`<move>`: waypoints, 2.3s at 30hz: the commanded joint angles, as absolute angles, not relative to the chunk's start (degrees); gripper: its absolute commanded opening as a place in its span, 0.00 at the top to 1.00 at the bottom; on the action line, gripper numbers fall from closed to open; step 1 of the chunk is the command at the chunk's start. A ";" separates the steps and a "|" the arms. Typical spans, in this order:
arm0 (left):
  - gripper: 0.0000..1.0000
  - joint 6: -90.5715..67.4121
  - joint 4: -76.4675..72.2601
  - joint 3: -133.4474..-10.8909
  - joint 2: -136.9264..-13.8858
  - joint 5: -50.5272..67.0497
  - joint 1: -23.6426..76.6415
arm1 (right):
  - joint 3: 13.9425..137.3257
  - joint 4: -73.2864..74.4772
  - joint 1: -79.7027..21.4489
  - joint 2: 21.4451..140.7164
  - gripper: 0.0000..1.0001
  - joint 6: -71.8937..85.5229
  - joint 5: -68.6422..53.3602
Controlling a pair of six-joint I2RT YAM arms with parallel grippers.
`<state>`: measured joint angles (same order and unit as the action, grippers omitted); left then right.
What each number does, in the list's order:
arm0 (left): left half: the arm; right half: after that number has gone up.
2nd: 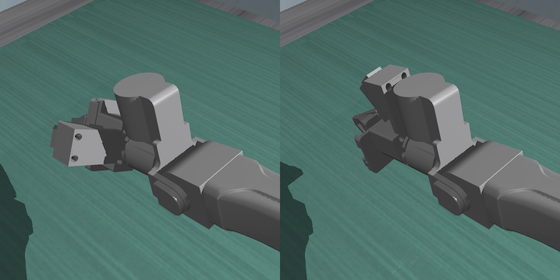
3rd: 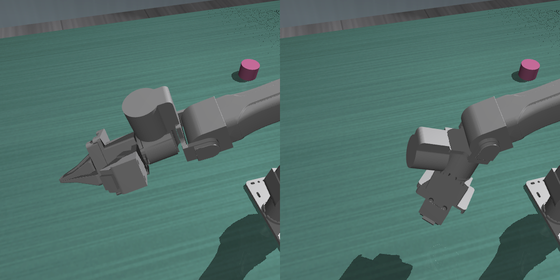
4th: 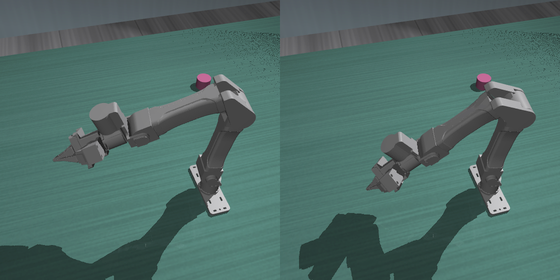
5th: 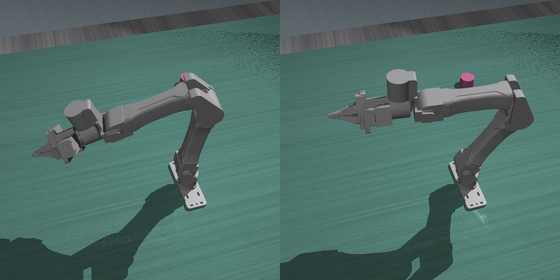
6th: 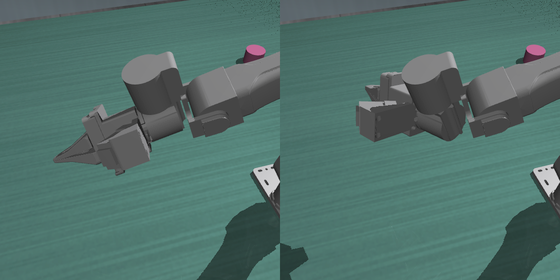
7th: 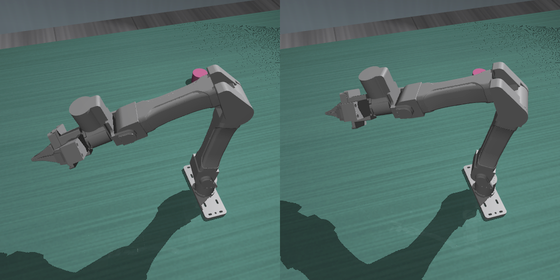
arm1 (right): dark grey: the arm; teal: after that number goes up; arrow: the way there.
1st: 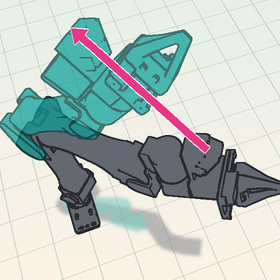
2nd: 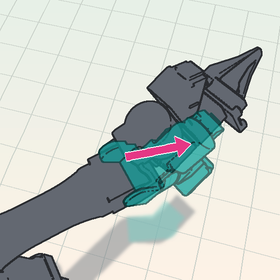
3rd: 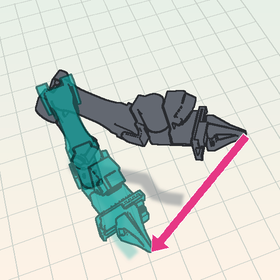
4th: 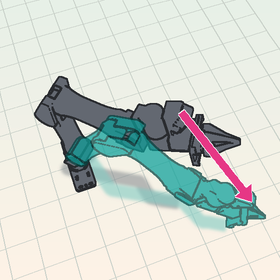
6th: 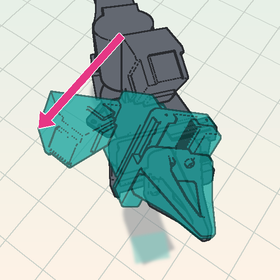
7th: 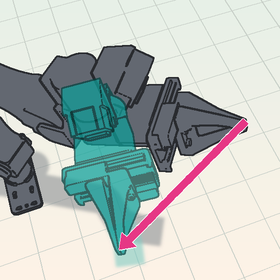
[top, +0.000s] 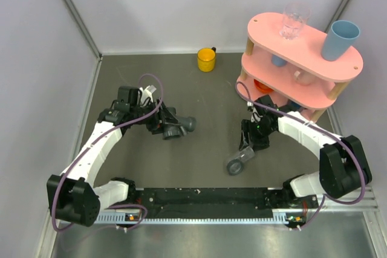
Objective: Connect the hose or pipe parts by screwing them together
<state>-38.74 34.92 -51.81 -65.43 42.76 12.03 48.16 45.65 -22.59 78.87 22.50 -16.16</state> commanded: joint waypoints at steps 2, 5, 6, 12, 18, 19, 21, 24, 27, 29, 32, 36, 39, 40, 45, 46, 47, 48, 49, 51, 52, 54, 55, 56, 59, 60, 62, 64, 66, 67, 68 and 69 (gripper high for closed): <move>1.00 -37.79 34.28 -51.15 -64.78 43.07 11.78 | 44.92 39.91 -22.15 77.61 0.48 22.59 -28.03; 1.00 -37.62 34.28 -51.24 -65.04 43.33 11.78 | 43.08 37.80 -22.24 79.10 0.52 22.59 -32.42; 1.00 -37.62 34.36 -51.33 -65.30 43.42 11.78 | 42.63 37.36 -22.24 79.54 0.53 22.50 -33.56; 1.00 -37.44 34.37 -51.59 -65.74 43.94 11.60 | 39.73 32.70 -22.15 80.95 0.58 22.41 -41.65; 1.00 -37.26 34.80 -51.86 -66.44 44.21 11.08 | 38.06 24.01 -22.24 80.51 0.87 27.31 -47.72; 1.00 -37.44 34.80 -51.86 -66.53 44.03 10.55 | 38.06 22.34 -22.15 80.16 0.95 28.81 -48.68; 1.00 -37.44 34.89 -51.77 -67.14 43.60 9.41 | 37.71 15.26 -22.15 78.41 1.00 35.31 -49.13; 1.00 -37.35 35.15 -51.77 -68.72 43.15 6.07 | 37.09 3.48 -22.41 75.60 1.00 45.59 -46.95; 1.00 -37.00 35.68 -53.17 -70.40 42.72 4.22 | 36.22 -8.21 -23.38 72.79 1.00 53.51 -39.77; 1.00 -36.65 35.77 -54.05 -71.27 42.63 4.13 | 33.94 -13.33 -23.82 71.02 1.00 58.42 -35.18; 1.00 -36.83 35.60 -54.05 -71.98 42.80 4.13 | 29.46 -23.44 -25.22 66.98 1.00 62.91 -25.60; 1.00 -36.56 34.98 -52.48 -72.51 42.71 4.13 | 26.11 -23.91 -28.47 63.90 1.00 64.34 -14.52; 1.00 -37.00 33.93 -50.89 -72.77 42.98 4.13 | 25.14 -19.35 -32.16 64.25 0.95 63.72 -11.35; 1.00 -37.18 33.66 -50.28 -72.77 42.98 4.13 | 24.09 -18.55 -33.04 64.34 0.88 64.16 -10.64; 1.00 -36.92 32.96 -49.83 -73.39 42.98 4.13 | 20.74 -12.60 -39.27 60.21 0.75 67.50 -5.03; 1.00 -36.83 32.87 -49.57 -73.48 42.98 4.13 | 20.57 -10.92 -39.98 59.25 0.70 67.76 -4.23; 1.00 -36.74 32.78 -49.40 -73.65 42.89 4.13 | 20.57 -9.59 -40.60 58.37 0.67 67.85 -3.70; 1.00 -36.74 32.52 -49.31 -73.83 42.98 4.22 | 20.74 -5.93 -41.82 57.14 0.64 68.20 -3.34; 1.00 -36.74 32.35 -48.87 -73.92 42.98 4.22 | 21.18 -4.15 -42.44 56.52 0.61 68.38 -3.34; 1.00 -36.83 31.82 -48.52 -74.18 43.33 4.22 | 21.97 -0.11 -43.85 55.81 0.59 68.12 -3.78; 1.00 -36.74 31.73 -48.17 -74.27 43.33 4.22 | 22.84 3.91 -45.60 55.98 0.57 67.51 -4.30; 1.00 -36.30 31.55 -47.99 -74.62 43.33 4.22 | 23.99 7.54 -47.02 56.95 0.56 64.79 -6.84; 1.00 -36.12 31.73 -47.81 -74.71 43.50 4.22 | 25.47 9.99 -47.80 58.52 0.55 63.47 -8.33; 1.00 -36.04 31.82 -47.73 -74.62 43.42 4.22 | 26.45 11.15 -47.81 59.67 0.54 60.06 -10.09; 1.00 -35.42 32.61 -47.64 -74.62 43.33 4.22 | 32.94 17.91 -48.08 62.84 0.53 50.94 -15.46; 1.00 -35.33 32.69 -47.55 -74.45 43.24 4.22 | 34.96 19.76 -48.08 63.19 0.52 48.71 -16.08; 1.00 -35.51 32.70 -47.20 -74.09 43.33 4.31 | 40.85 22.75 -47.90 64.07 0.50 42.58 -15.82; 1.00 -35.42 32.78 -46.76 -73.74 43.24 4.39 | 46.28 23.73 -47.03 66.08 0.48 37.90 -17.39; 1.00 -35.25 32.96 -46.50 -73.65 43.50 4.66 | 49.21 24.78 -43.78 71.44 0.46 30.70 -21.85; 1.00 -35.24 33.22 -46.32 -73.30 43.77 4.75 | 51.57 24.87 -42.81 73.20 0.45 27.89 -23.62; 1.00 -35.16 33.40 -46.14 -73.13 43.68 4.83 | 52.64 24.79 -41.85 76.35 0.42 22.29 -25.21; 1.00 -35.16 33.83 -45.88 -72.95 43.42 5.01 | 53.60 24.96 -40.10 77.42 0.39 20.06 -26.27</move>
